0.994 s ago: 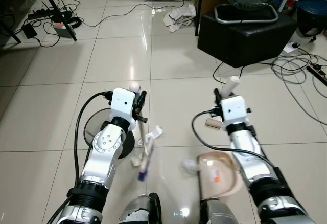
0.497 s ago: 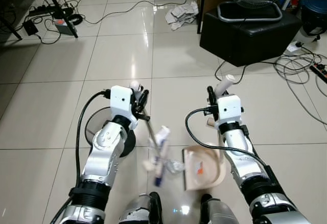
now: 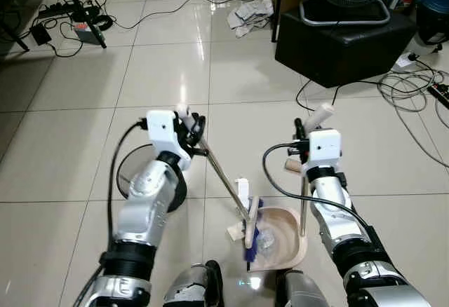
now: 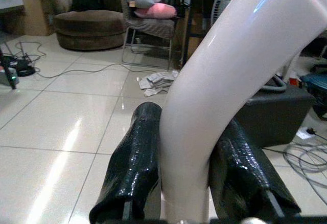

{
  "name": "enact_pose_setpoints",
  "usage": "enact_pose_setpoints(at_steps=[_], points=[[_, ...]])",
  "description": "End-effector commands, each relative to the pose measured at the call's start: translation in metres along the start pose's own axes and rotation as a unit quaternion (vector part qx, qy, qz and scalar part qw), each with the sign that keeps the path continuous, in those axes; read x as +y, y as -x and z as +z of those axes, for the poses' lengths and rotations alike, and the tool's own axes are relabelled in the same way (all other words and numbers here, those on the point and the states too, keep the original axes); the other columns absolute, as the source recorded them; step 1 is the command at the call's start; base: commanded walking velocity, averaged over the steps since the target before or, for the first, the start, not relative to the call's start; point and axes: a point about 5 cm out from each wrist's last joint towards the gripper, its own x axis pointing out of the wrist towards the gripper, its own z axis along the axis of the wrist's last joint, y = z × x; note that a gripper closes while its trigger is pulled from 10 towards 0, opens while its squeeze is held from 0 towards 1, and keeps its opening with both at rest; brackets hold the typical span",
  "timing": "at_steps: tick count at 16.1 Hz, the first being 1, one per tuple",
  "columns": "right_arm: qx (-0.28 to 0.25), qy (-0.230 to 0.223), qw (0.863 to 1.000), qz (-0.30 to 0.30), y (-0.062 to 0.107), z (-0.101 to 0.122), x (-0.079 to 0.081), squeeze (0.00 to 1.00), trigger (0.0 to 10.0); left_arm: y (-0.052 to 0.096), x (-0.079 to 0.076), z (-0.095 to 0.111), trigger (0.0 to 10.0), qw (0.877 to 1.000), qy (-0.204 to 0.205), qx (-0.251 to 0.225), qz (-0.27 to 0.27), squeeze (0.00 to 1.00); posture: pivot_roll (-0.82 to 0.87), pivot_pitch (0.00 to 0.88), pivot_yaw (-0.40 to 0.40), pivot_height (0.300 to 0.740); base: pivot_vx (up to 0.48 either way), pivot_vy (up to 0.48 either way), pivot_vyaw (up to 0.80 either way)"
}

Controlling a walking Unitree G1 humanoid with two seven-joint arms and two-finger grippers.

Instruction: Sweep floor

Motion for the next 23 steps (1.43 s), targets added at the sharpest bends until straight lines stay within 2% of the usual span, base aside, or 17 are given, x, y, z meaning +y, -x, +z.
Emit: enact_pose_setpoints(at_steps=[1, 5, 8, 12, 17, 21, 23], points=[[-0.008, -0.018, 1.000, -0.009, -0.001, 0.002, 0.000, 0.00, 10.0, -0.002, -0.004, 0.007, 10.0, 1.000, 0.016, -0.006, -0.025, 0.00, 0.10, 0.226, 0.115, 0.740, 0.000, 0.000, 0.00], [-0.034, -0.047, 0.998, -0.030, -0.002, 0.010, -0.013, 0.00, 10.0, -0.001, -0.005, 0.017, 10.0, 0.998, -0.016, -0.005, -0.067, 0.00, 0.09, 0.204, 0.116, 0.740, 0.000, 0.000, 0.00], [-0.061, -0.069, 0.994, -0.051, 0.004, 0.016, -0.027, 0.00, 10.0, 0.001, -0.002, 0.030, 10.0, 0.996, -0.017, -0.012, -0.091, 0.00, 0.08, 0.177, 0.122, 0.740, 0.000, 0.000, 0.00], [-0.077, -0.084, 0.992, -0.055, 0.013, 0.019, -0.034, 0.00, 10.0, -0.005, 0.014, 0.048, 10.0, 0.996, -0.042, -0.036, -0.066, 0.00, 0.08, 0.162, 0.123, 0.740, 0.000, 0.000, 0.00], [-0.093, -0.119, 0.986, -0.069, 0.041, 0.019, -0.050, 0.00, 10.0, -0.012, 0.043, 0.067, 10.0, 0.997, -0.051, -0.048, -0.022, 0.00, 0.07, 0.146, 0.125, 0.740, 0.000, 0.000, 0.00], [-0.101, -0.134, 0.983, -0.077, 0.057, 0.024, -0.062, 0.00, 10.0, -0.015, 0.054, 0.078, 10.0, 0.993, -0.104, -0.054, -0.023, 0.00, 0.07, 0.141, 0.125, 0.740, 0.000, 0.000, 0.00], [-0.104, -0.140, 0.982, -0.079, 0.063, 0.026, -0.066, 0.00, 10.0, -0.015, 0.061, 0.084, 10.0, 0.992, -0.112, -0.059, -0.016, 0.00, 0.07, 0.143, 0.130, 0.740, 0.000, 0.000, 0.00]])
